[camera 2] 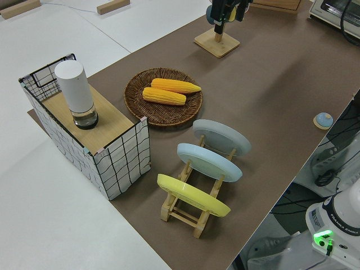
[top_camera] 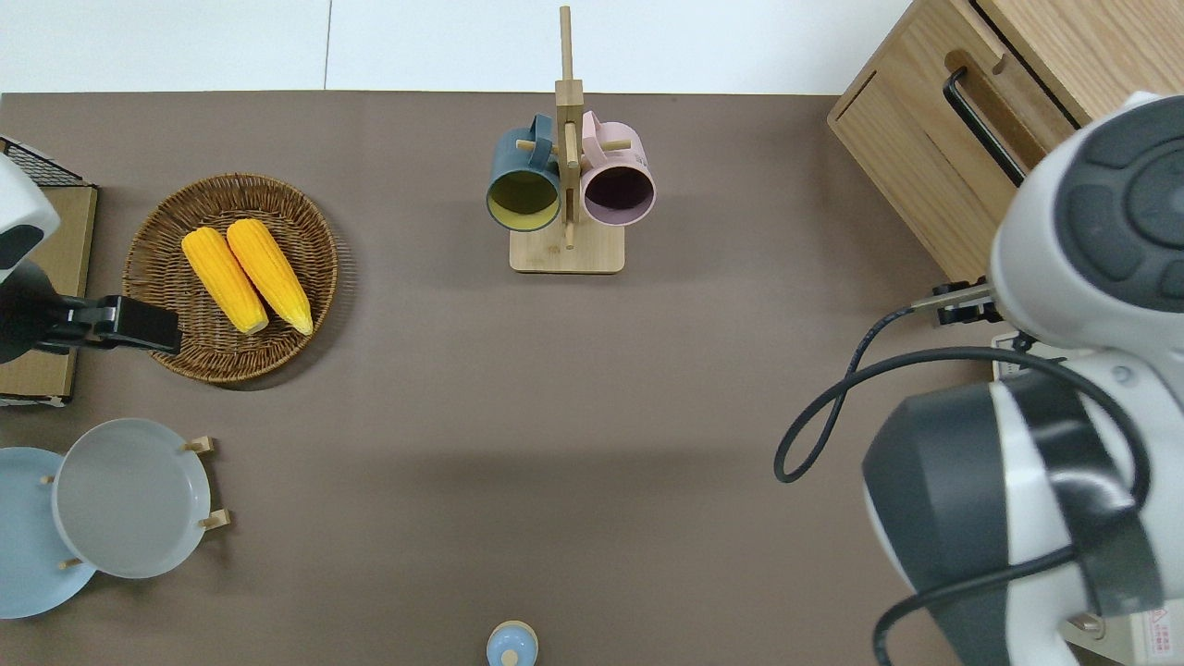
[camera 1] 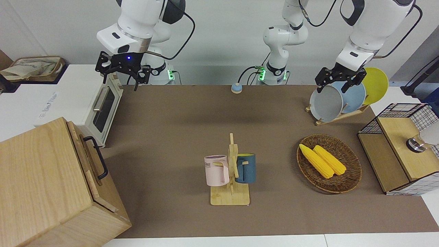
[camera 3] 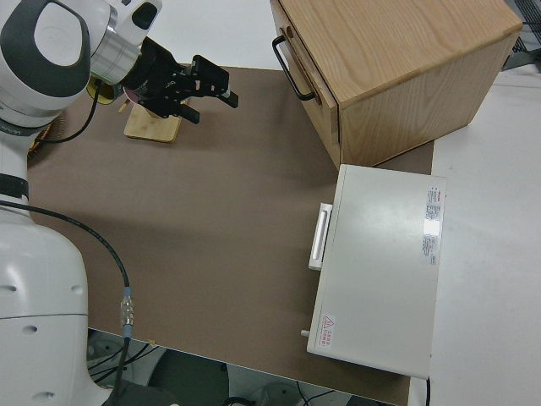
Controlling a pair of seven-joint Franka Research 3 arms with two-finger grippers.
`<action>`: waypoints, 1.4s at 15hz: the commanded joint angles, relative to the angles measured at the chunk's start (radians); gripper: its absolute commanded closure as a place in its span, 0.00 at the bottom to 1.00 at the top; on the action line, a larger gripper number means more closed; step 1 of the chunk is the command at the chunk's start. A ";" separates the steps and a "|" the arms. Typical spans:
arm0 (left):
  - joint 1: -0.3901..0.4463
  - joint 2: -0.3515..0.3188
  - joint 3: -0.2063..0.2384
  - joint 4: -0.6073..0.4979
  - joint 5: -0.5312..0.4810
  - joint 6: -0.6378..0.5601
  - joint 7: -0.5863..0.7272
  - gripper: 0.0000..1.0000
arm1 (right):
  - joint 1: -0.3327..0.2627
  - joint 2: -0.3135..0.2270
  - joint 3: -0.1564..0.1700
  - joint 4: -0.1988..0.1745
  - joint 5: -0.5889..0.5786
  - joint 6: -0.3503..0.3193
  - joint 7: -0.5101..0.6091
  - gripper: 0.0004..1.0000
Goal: Slide drawer open with right arm
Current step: 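Raise the right arm and swing the right gripper toward the drawer handle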
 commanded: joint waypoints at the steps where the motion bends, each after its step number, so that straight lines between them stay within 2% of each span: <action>1: 0.005 0.011 -0.007 0.026 0.017 -0.020 0.009 0.01 | 0.068 0.043 0.001 -0.012 -0.153 -0.037 0.062 0.01; 3: 0.005 0.011 -0.007 0.026 0.017 -0.020 0.009 0.01 | 0.115 0.067 0.001 -0.044 -0.253 -0.040 0.103 0.01; 6: 0.005 0.011 -0.007 0.024 0.017 -0.020 0.009 0.01 | 0.152 0.104 0.003 -0.070 -0.362 -0.066 0.128 0.01; 10: 0.005 0.013 -0.007 0.026 0.017 -0.020 0.009 0.01 | 0.196 0.159 0.001 -0.078 -0.474 -0.116 0.133 0.01; 12: 0.005 0.011 -0.007 0.026 0.017 -0.020 0.009 0.01 | 0.206 0.181 0.001 -0.081 -0.515 -0.121 0.133 0.01; 16: 0.005 0.011 -0.007 0.026 0.017 -0.020 0.009 0.01 | 0.214 0.201 0.003 -0.139 -0.607 -0.115 0.174 0.01; 21: 0.005 0.011 -0.007 0.026 0.017 -0.020 0.009 0.01 | 0.221 0.235 0.003 -0.153 -0.687 -0.103 0.177 0.01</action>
